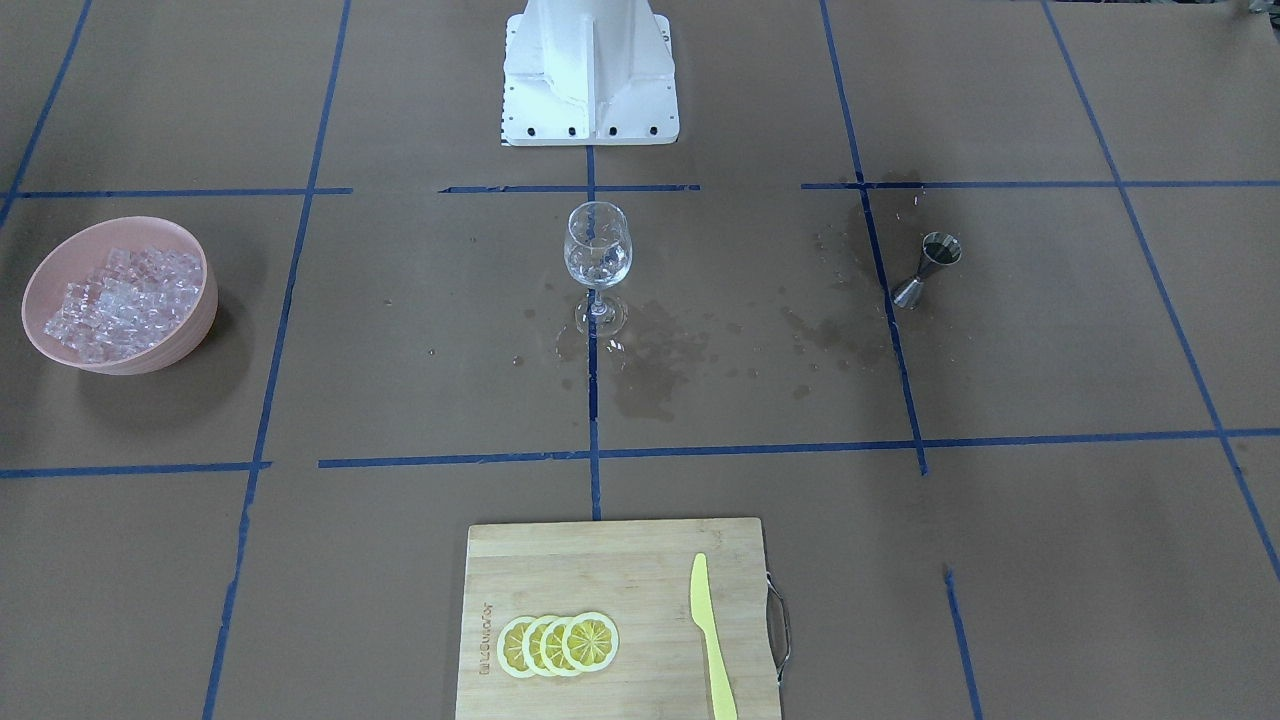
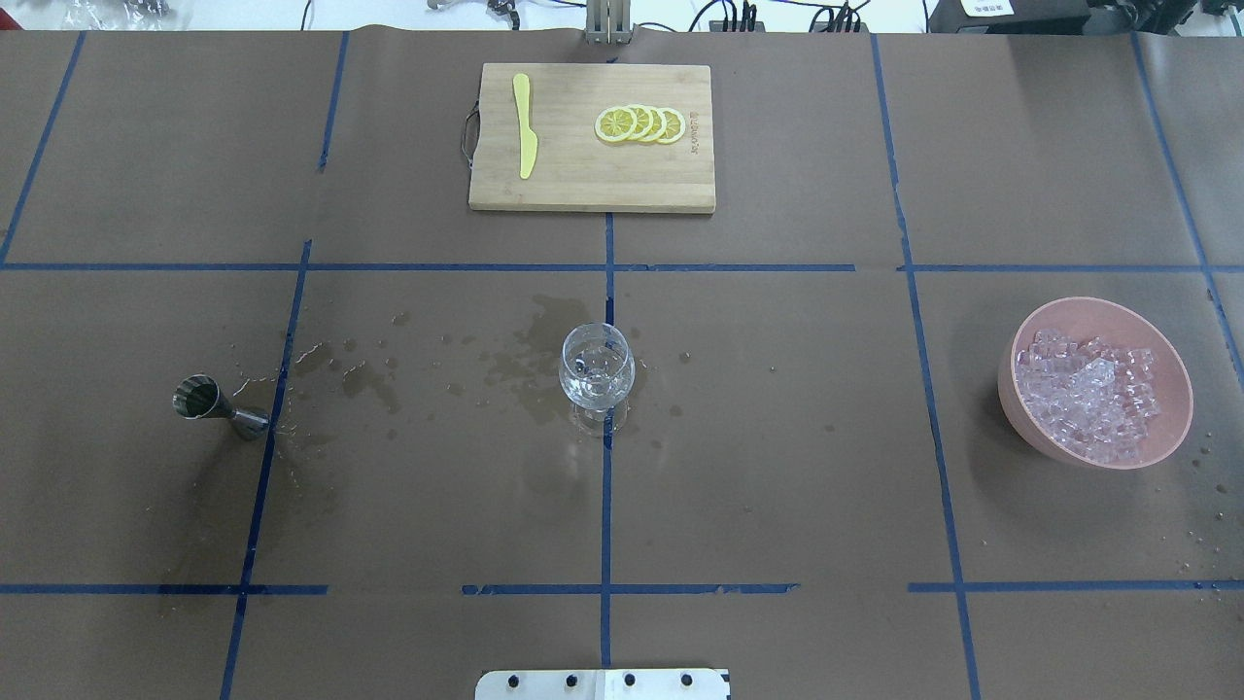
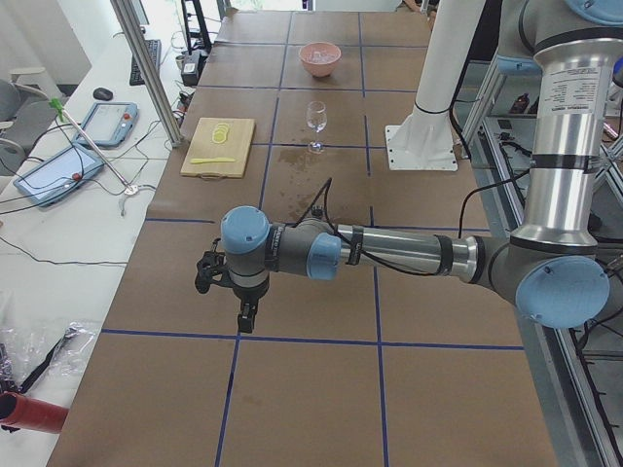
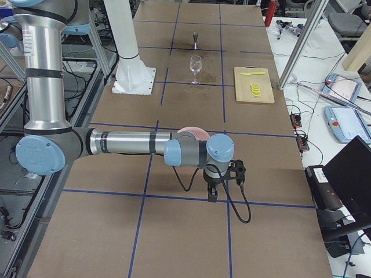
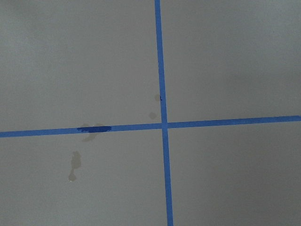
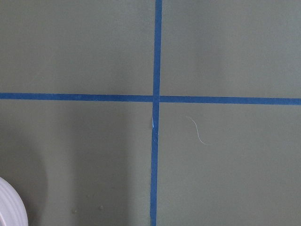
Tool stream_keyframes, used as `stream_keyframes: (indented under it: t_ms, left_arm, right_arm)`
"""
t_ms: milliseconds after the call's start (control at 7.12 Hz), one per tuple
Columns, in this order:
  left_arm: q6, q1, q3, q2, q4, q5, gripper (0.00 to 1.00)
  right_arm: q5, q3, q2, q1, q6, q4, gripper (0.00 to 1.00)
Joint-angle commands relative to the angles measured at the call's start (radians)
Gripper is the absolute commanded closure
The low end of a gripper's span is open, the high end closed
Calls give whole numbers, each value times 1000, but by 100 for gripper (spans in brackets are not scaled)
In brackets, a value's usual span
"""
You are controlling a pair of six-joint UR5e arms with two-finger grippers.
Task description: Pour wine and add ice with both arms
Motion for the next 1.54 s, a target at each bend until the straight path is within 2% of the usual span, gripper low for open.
stream_keyframes:
  t_ms: [0,281,702,842,983,1123,1404]
  left_arm:
    - [0,0,-9,-1,-3,0,0]
    - [-38,0,-111,-29,8,1,0]
    - [-100,3,-332,-36,11,3,0]
    - [-183,26,-372,-25,3,-2,0]
    - [-292,105,-455,4,0,1,0]
    - [-428,185,-530,63,-56,20,0]
    - [-769,389,-564,200,-384,149,3]
  right_arm:
    - [0,2,0,0,0,0,0]
    - [0,5,2,0,0,0,0]
    - [2,21,0,1,2,0,0]
    - [3,34,0,0,3,0,0]
    - [2,41,2,0,3,1,0]
    - [2,48,9,0,3,2,0]
    - [-2,47,37,-12,3,-6,0]
